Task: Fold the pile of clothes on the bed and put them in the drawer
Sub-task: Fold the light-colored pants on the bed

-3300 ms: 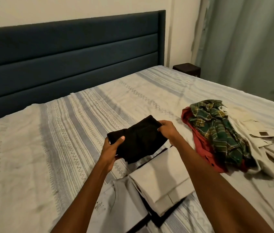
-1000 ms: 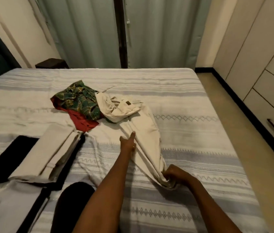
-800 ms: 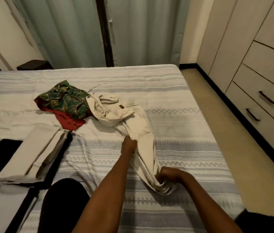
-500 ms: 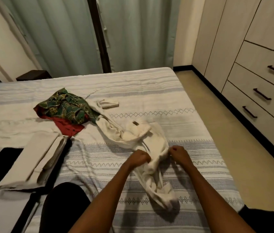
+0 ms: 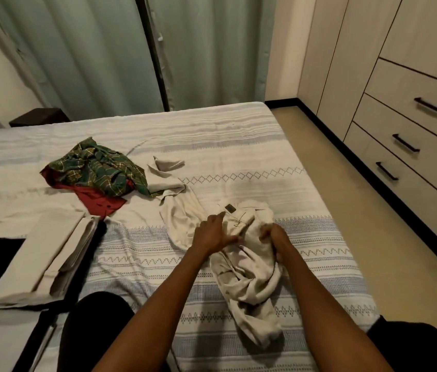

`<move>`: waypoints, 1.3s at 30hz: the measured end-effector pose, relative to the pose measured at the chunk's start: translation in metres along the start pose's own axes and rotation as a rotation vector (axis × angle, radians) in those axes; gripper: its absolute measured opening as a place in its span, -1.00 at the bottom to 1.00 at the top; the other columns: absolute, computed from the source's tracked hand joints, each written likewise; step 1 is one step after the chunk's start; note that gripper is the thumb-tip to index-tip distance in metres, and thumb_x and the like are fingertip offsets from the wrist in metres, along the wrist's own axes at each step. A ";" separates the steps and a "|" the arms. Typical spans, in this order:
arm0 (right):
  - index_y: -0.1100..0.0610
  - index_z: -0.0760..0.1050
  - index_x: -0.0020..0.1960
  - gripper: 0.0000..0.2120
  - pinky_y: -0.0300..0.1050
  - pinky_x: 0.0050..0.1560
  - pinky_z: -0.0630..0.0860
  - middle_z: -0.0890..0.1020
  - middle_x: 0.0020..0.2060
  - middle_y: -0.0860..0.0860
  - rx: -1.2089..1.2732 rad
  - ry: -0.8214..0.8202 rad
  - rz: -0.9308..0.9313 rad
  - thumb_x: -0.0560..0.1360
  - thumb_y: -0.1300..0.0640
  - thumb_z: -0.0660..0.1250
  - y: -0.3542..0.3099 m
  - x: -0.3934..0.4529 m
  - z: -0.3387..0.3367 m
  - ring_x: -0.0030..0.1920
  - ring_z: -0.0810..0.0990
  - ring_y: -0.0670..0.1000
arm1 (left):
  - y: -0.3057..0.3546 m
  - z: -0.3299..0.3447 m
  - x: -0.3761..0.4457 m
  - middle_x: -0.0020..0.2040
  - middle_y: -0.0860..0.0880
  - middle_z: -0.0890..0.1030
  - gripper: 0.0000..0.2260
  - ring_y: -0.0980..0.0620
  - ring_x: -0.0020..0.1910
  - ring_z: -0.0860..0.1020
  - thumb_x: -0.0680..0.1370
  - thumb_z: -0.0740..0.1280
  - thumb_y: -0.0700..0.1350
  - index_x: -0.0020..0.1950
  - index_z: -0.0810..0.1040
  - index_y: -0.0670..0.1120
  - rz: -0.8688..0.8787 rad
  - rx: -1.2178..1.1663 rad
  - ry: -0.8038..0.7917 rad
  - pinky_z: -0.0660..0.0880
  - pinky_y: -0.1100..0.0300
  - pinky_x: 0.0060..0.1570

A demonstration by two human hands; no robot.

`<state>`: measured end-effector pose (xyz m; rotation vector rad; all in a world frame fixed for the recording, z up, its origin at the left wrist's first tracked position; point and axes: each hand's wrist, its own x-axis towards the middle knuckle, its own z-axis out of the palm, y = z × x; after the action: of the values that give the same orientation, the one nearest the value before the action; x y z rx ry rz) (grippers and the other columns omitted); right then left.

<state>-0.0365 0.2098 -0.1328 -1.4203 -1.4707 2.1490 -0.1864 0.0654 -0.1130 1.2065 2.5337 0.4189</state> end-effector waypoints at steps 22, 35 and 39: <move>0.32 0.60 -0.08 -0.93 -0.12 -0.31 0.51 0.63 -0.24 0.17 -0.190 0.116 -0.173 0.48 0.30 0.43 -0.058 -0.002 -0.004 -0.30 0.58 0.07 | -0.056 -0.069 -0.008 -0.29 -0.02 0.51 -0.69 0.09 -0.36 0.44 0.49 0.48 0.13 -0.03 0.55 -0.10 -0.148 -0.791 0.120 0.38 0.24 -0.41; 0.16 0.67 0.14 -0.59 0.15 0.19 0.57 0.72 0.04 0.15 -0.475 -0.184 -0.380 0.42 -0.09 0.50 -0.231 -0.072 -0.023 0.09 0.69 0.20 | -0.009 -0.175 0.015 -0.02 -0.11 0.50 -0.76 -0.07 -0.05 0.45 0.70 0.06 0.01 0.17 0.35 -0.15 -0.199 -0.823 0.596 0.31 0.09 -0.09; 0.18 0.63 0.14 -0.61 0.13 0.15 0.62 0.72 0.03 0.16 -0.335 -0.107 -0.598 0.47 -0.08 0.50 -0.295 -0.112 -0.024 0.02 0.71 0.14 | 0.028 -0.267 0.016 -0.09 -0.02 0.56 -0.67 0.03 -0.14 0.51 0.63 0.25 0.17 0.04 0.47 -0.11 0.014 -0.849 0.654 0.40 0.17 -0.17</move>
<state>-0.0607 0.3042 0.1677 -0.7886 -2.0451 1.6782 -0.2810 0.0601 0.1382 0.8059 2.3022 1.9013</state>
